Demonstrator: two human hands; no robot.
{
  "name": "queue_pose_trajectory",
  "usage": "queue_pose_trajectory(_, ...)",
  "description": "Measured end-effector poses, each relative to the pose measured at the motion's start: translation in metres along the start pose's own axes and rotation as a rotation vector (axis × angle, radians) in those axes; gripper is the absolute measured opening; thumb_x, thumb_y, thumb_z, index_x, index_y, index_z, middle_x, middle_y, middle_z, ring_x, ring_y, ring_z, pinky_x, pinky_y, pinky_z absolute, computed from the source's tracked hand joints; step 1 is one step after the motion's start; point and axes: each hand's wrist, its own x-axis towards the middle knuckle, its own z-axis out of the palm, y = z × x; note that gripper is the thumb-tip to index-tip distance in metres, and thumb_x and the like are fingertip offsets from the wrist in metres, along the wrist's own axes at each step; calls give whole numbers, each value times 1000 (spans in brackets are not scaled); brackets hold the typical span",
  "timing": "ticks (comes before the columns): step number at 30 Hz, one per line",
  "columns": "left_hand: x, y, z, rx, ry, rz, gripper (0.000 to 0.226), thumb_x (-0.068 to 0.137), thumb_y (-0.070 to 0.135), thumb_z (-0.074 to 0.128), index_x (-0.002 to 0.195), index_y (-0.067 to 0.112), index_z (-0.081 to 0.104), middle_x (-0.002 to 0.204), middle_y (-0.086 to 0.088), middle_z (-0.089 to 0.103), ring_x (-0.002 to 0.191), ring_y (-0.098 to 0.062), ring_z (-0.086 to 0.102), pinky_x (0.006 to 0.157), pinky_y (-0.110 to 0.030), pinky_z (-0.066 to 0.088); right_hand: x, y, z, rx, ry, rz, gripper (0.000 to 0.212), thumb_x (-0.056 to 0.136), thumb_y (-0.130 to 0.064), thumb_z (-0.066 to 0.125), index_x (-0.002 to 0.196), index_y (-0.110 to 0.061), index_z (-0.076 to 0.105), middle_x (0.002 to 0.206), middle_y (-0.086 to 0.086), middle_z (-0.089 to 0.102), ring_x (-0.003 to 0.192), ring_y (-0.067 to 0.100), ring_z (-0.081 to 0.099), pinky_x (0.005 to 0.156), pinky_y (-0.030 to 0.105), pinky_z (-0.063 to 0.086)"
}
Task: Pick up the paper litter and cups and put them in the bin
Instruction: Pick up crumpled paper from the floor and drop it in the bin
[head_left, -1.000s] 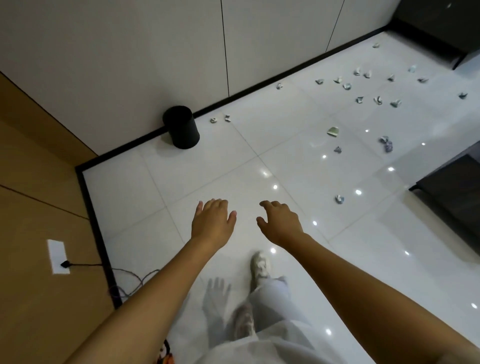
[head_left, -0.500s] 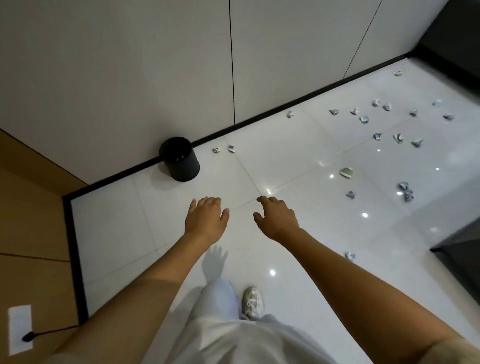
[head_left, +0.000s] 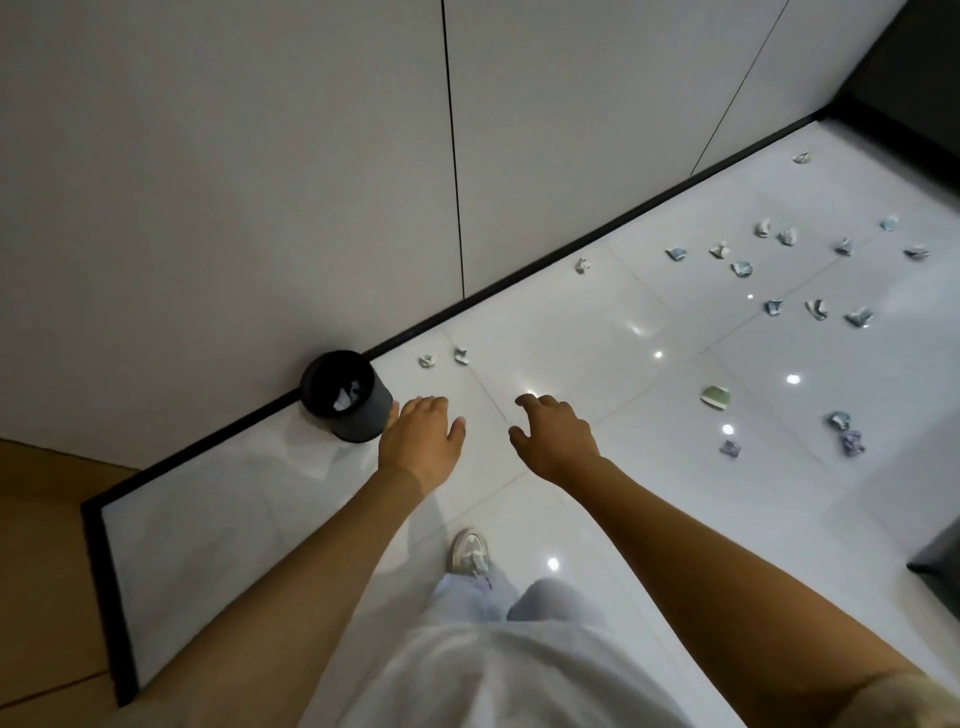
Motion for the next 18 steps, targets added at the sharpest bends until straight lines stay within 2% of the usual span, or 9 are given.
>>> queue_pose_trajectory(5, 75, -16, -34, -11, -38, 1, 46, 101, 39, 32, 135, 11, 46, 138, -4, 51, 132, -19, 40, 119, -41, 14, 72, -23, -29, 3, -26, -11, 50, 98, -34, 44, 144, -17, 36, 137, 8, 47, 124, 29, 45, 95, 41, 42)
queue_pose_trajectory(8, 123, -23, -45, -7, -31, -9, 45, 100, 39, 34, 133, 11, 48, 137, -4, 53, 130, -20, 42, 118, -42, 18, 120, -26, -44, -15, -59, -10, 50, 98, -34, 44, 144, -18, 35, 139, 8, 46, 125, 29, 44, 97, 41, 41)
queue_pose_trajectory(18, 279, -28, -65, -13, -88, -177, 48, 100, 40, 32, 138, 12, 44, 139, -5, 50, 131, -20, 42, 118, -41, 18, 302, -30, -92, -83, -169, -112, 50, 97, -33, 45, 144, -17, 35, 138, 9, 46, 125, 29, 44, 97, 42, 41)
